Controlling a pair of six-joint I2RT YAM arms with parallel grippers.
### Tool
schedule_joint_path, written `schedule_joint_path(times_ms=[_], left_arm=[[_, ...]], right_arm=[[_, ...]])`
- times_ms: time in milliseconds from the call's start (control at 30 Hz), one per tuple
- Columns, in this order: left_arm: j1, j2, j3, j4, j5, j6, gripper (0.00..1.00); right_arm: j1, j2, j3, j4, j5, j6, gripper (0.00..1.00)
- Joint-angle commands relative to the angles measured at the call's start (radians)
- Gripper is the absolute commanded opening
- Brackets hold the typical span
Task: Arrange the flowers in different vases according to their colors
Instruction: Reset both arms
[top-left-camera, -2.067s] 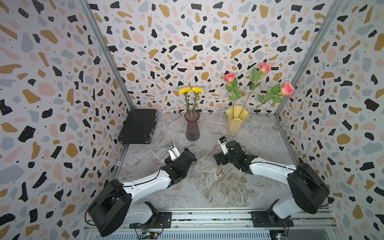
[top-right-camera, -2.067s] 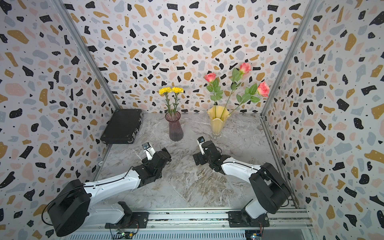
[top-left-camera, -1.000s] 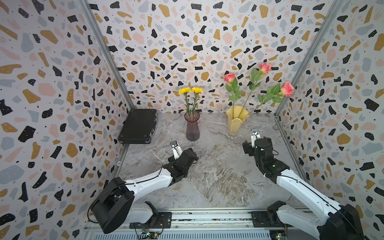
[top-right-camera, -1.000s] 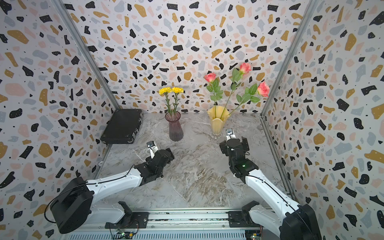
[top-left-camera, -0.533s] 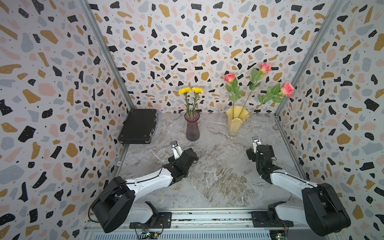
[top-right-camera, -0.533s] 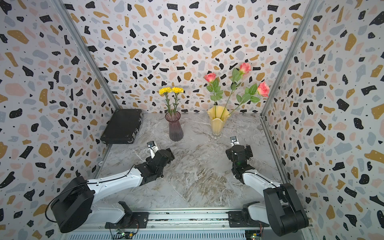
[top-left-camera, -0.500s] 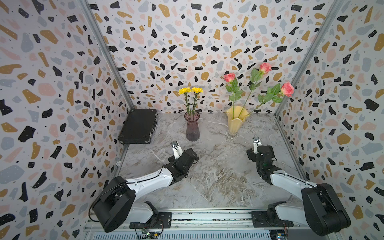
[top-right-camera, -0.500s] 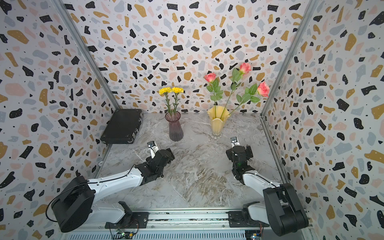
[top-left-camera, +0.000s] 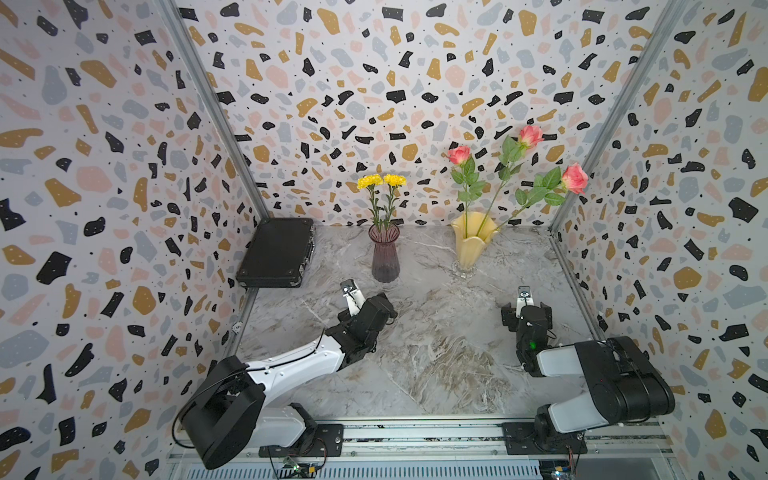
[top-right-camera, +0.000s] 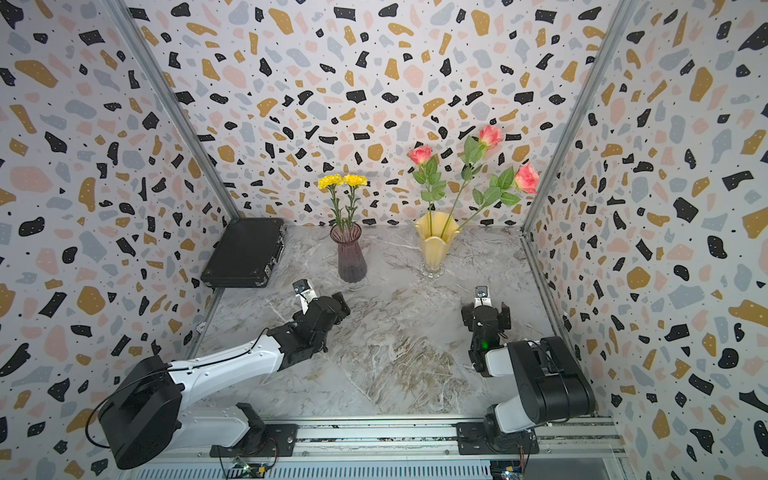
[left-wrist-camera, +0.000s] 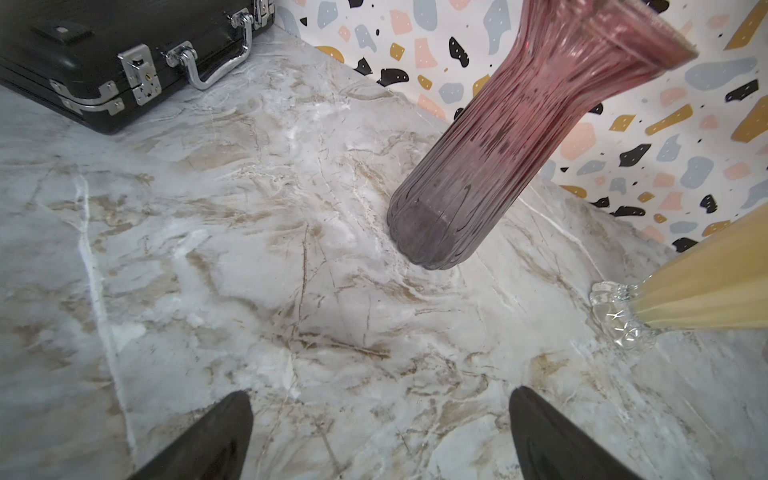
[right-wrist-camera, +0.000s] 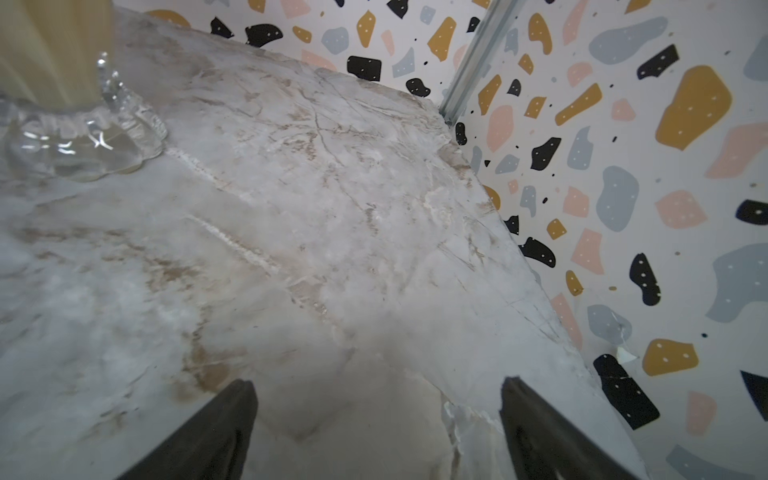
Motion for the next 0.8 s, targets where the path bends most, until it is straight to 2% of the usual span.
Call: schedule_joint_path(times_ms=[0, 33, 67, 100, 167, 233, 300, 367, 400, 433, 500, 633, 767], left_arm=[[0.007, -0.002, -0.012, 0.027, -0.024, -0.015, 0.99], [0.007, -0.002, -0.004, 0.011, -0.025, -0.013, 1.0], [0.007, -0.003, 0.007, -0.008, -0.028, -0.01, 0.99], [0.007, -0.002, 0.016, -0.022, -0.03, -0.009, 0.99], [0.007, 0.001, 0.025, -0.04, -0.037, -0.027, 0.99], [0.007, 0.006, 0.026, -0.05, -0.038, -0.066, 0.99], [0.008, 0.012, 0.018, -0.036, -0.026, -0.091, 0.99], [0.007, 0.025, 0.013, -0.016, -0.012, -0.088, 0.99], [0.007, 0.034, 0.014, -0.012, -0.001, -0.085, 0.99], [0.007, 0.047, 0.019, -0.012, 0.018, -0.074, 0.99], [0.007, 0.071, 0.037, -0.013, 0.074, -0.02, 0.99], [0.007, 0.109, 0.096, -0.04, 0.232, 0.129, 1.0], [0.007, 0.135, 0.104, -0.016, 0.338, 0.136, 0.99]], right_arm=[[-0.016, 0.029, 0.027, 0.055, -0.067, 0.044, 0.92], [-0.02, -0.011, 0.055, -0.063, -0.082, 0.064, 0.99], [-0.026, 0.011, 0.065, -0.033, -0.098, 0.049, 1.0], [-0.026, 0.044, 0.058, 0.039, -0.098, 0.034, 1.0], [-0.026, -0.004, 0.065, -0.061, -0.111, 0.052, 1.0], [-0.026, 0.034, 0.057, 0.026, -0.118, 0.03, 1.0], [-0.025, 0.002, 0.06, -0.04, -0.118, 0.043, 1.0], [-0.025, 0.028, 0.051, 0.027, -0.118, 0.032, 1.0], [-0.026, 0.014, 0.054, 0.002, -0.117, 0.038, 1.0], [-0.026, 0.007, 0.061, -0.034, -0.118, 0.044, 1.0], [-0.026, 0.025, 0.057, 0.01, -0.119, 0.034, 1.0], [-0.026, 0.022, 0.056, 0.007, -0.118, 0.037, 1.0], [-0.025, 0.02, 0.058, 0.0, -0.118, 0.036, 1.0]])
